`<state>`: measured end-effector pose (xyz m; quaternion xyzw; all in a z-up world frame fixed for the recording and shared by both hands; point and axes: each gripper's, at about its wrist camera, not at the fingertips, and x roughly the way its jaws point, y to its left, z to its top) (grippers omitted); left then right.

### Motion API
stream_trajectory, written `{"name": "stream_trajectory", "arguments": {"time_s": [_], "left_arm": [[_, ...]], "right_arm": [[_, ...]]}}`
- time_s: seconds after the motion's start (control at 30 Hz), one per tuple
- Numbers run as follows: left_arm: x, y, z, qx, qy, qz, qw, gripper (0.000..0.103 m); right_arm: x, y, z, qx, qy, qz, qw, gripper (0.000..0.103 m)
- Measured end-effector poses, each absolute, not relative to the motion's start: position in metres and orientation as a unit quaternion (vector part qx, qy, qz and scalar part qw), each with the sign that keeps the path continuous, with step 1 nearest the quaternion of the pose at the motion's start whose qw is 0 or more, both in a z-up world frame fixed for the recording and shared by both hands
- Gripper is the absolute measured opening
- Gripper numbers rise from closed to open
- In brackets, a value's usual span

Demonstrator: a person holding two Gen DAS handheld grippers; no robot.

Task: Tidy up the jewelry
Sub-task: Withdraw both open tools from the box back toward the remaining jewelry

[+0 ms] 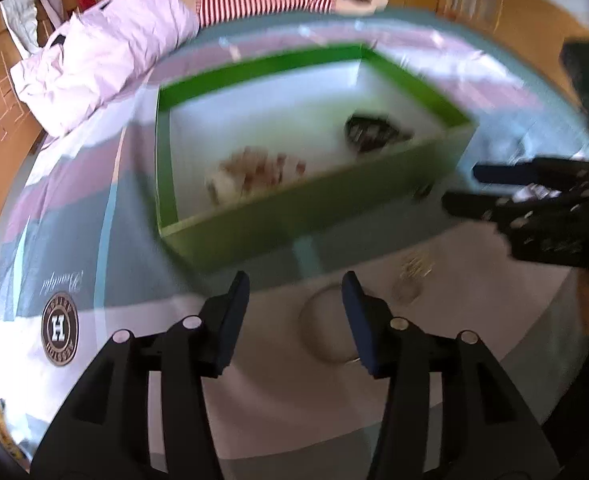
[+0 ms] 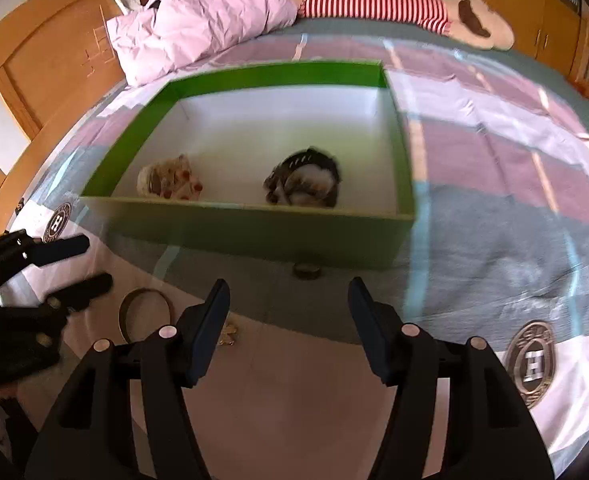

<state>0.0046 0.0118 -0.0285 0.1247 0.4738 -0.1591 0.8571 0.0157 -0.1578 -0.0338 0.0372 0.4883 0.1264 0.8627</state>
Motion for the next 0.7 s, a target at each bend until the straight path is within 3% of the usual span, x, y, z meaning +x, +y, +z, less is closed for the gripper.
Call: {"name": "stream_trajectory", "arguments": {"time_s": [0.07, 0.4, 0.7], "left_arm": [[0.012, 0.017, -0.037, 0.118, 0.49, -0.14, 0.852, 0.057], [0.021, 0.029, -0.045, 0.107, 0.508, -0.125, 0.846, 0.062], [0.012, 0.009, -0.051, 0.14, 0.512, -0.146, 0.835, 0.069]], "right_arm": [[0.016, -0.15, -0.038, 0.057, 0.488, 0.157, 0.857, 0.062], [0.011, -0.132, -0.056, -0.078, 0.53, 0.079, 0.841, 0.061], [0.013, -0.207, -0.038, 0.036, 0.53, 0.014, 0.847, 0.062]]}}
